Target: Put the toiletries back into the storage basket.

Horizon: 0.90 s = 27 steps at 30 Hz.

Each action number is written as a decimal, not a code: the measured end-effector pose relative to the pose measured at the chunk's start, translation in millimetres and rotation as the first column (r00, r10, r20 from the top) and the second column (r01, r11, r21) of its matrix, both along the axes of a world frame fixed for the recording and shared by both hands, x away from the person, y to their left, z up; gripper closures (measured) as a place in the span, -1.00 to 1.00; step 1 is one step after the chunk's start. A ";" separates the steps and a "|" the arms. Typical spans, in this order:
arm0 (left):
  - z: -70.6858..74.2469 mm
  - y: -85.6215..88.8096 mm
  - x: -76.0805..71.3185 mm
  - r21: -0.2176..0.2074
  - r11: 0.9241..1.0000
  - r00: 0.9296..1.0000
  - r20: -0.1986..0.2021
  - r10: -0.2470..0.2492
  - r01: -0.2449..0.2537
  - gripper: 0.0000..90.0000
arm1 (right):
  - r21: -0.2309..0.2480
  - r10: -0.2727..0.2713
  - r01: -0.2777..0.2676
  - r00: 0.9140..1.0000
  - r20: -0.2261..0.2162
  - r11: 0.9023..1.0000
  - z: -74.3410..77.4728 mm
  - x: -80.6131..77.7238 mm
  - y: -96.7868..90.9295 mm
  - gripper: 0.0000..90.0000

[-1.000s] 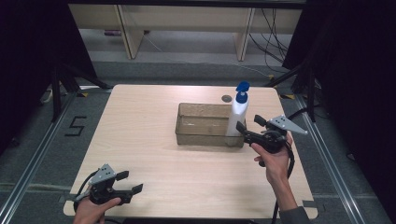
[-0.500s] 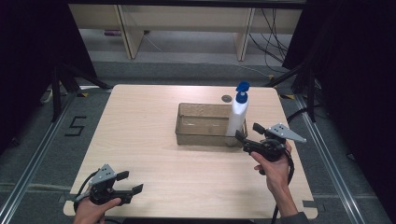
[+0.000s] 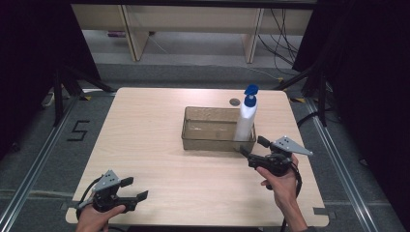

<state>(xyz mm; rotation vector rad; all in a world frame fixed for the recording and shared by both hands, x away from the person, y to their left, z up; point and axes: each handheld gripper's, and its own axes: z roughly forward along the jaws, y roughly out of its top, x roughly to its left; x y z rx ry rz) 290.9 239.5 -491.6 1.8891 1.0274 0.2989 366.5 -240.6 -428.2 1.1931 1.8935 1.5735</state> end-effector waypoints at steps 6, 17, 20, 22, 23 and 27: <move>-0.1 -0.4 -0.2 -0.001 1.000 1.000 0.000 0.001 -0.001 -0.56 | -0.008 0.026 -0.026 1.000 -0.008 1.000 -6.7 -8.5 5.5 -0.55; -0.5 -0.1 0.3 -0.001 1.000 1.000 -0.002 -0.004 0.004 -0.56 | -0.017 0.049 -0.050 0.998 -0.039 0.999 -16.8 -18.9 9.2 -0.58; -1.3 -1.2 0.6 -0.005 1.000 1.000 0.000 0.005 -0.005 -0.56 | -0.016 0.058 -0.058 0.997 -0.044 0.998 -19.1 -22.8 10.3 -0.58; -1.4 -1.2 0.5 -0.007 1.000 1.000 0.000 0.004 -0.004 -0.56 | -0.016 0.069 -0.070 0.997 -0.044 0.997 -21.2 -25.6 10.0 -0.59; -1.2 -1.2 0.2 -0.008 1.000 1.000 -0.001 0.006 -0.006 -0.56 | -0.029 0.067 -0.068 0.997 -0.030 0.997 -22.8 -25.9 9.6 -0.59; -0.3 0.0 0.1 0.001 1.000 1.000 0.001 0.004 -0.004 -0.56 | -0.027 0.069 -0.071 0.996 -0.054 0.997 -27.0 -30.2 9.7 -0.61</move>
